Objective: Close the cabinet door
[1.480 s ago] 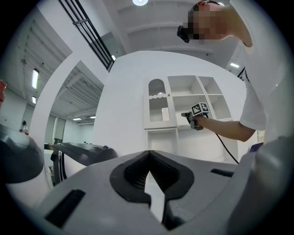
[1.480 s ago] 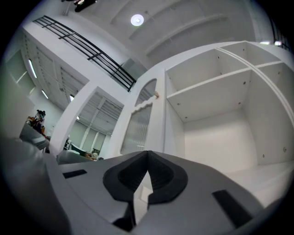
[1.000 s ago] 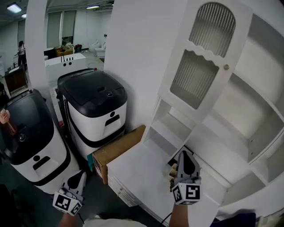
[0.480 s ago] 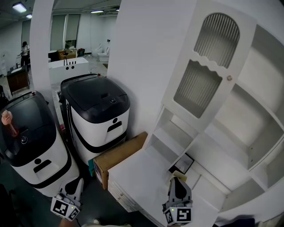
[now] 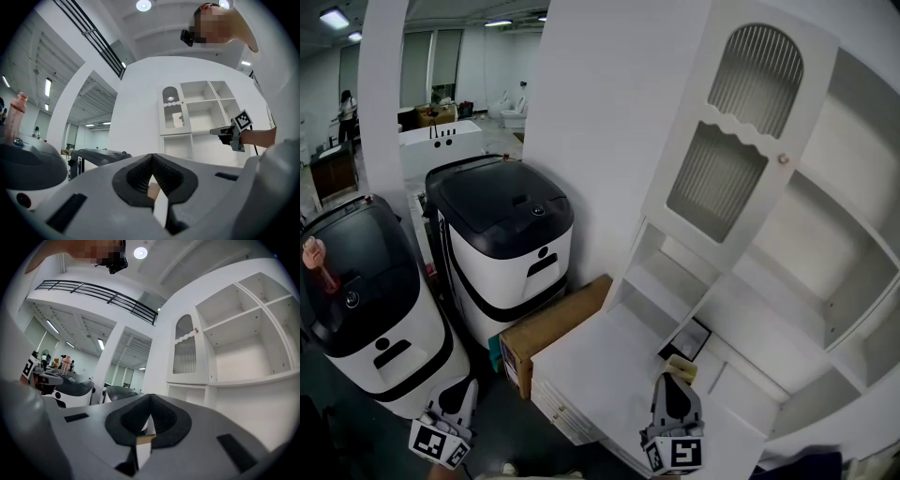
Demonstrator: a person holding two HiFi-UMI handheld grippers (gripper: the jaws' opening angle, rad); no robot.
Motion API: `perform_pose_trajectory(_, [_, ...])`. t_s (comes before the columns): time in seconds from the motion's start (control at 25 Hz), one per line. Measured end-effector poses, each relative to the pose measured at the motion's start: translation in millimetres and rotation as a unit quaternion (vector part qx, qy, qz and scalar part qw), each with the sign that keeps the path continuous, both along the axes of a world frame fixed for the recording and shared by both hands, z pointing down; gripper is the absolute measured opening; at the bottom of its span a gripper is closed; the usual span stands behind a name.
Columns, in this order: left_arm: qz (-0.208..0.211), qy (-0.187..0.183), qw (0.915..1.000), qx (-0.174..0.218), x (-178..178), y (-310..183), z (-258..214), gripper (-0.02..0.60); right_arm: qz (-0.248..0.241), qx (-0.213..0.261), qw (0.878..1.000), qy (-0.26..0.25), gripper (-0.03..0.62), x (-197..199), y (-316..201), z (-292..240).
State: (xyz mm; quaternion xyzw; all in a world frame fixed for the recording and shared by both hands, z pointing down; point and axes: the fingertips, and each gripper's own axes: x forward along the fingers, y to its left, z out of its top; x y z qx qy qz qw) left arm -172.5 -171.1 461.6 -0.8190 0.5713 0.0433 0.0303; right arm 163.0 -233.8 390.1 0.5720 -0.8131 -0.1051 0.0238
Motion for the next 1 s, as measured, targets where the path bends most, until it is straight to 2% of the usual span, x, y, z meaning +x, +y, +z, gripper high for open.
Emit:
perform_pose_trajectory(0.56, [0.029,0.004,0.9996,0.002,12,-6,1,0.003,0.021,0.002,1.0,-0.004,-0.003,5,7,-4])
perform_pose_trajectory(1.0, [0.066,-0.001,0.9977,0.009,41,-24,-4,0.003,0.055,0.003,0.998,0.005,-0.003,34,10,-3])
